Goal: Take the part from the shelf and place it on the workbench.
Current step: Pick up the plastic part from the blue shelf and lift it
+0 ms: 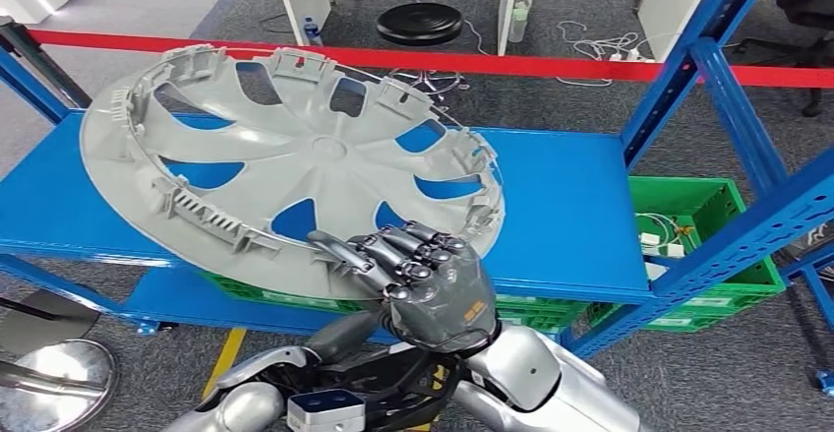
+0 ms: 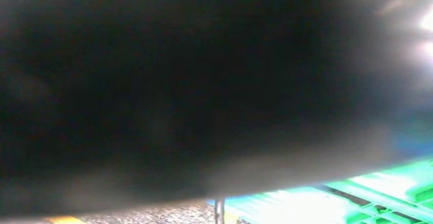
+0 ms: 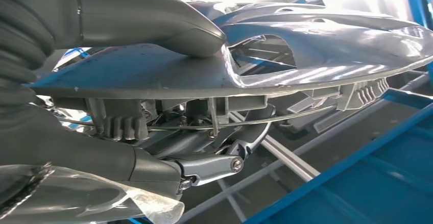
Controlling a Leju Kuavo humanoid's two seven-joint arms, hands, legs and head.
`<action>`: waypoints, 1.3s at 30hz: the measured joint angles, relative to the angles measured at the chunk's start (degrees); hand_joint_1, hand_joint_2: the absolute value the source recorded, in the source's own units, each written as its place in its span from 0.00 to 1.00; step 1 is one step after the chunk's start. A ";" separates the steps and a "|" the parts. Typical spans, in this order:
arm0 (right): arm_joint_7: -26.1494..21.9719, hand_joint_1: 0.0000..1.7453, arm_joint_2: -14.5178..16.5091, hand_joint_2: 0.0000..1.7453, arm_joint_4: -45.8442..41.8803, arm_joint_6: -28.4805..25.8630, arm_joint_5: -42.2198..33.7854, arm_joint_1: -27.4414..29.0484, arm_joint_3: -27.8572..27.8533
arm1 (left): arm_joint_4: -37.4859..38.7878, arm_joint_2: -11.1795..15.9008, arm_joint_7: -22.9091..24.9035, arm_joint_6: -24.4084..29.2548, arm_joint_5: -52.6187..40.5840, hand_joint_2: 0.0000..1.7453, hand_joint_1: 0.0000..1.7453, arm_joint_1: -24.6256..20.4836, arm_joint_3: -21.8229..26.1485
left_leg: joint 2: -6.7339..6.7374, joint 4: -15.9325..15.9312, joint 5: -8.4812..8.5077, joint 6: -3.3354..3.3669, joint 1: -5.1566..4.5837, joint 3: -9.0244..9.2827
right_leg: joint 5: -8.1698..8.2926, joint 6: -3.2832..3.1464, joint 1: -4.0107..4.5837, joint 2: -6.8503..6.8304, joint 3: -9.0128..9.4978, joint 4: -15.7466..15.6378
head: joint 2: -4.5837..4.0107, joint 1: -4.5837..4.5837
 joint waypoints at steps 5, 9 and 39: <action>0.28 1.00 0.32 1.00 0.04 0.00 0.03 -0.16 -0.01 | -0.01 0.01 -0.16 0.10 -0.01 0.00 0.00 -0.15 0.14 | -0.13 -7.81 2.23 1.06 -0.25 3.14 | 1.61 1.73 0.31 0.03 -1.11 0.01 | 0.00 0.08; 0.20 1.00 0.31 1.00 0.16 0.00 0.08 -0.10 -0.10 | 0.04 0.04 -0.86 0.59 0.04 0.00 0.00 -0.17 0.18 | 0.23 -8.11 4.08 3.01 -0.16 1.28 | -4.15 2.49 0.26 0.16 -3.61 5.59 | 0.00 0.32; 5.47 1.00 0.81 1.00 2.19 0.00 3.23 -1.49 0.08 | -0.46 1.03 -0.09 0.60 1.23 0.00 0.00 -0.47 -0.09 | 0.30 -8.15 3.28 2.20 0.33 1.98 | -0.46 1.82 0.69 -0.18 -4.34 2.29 | 0.00 0.70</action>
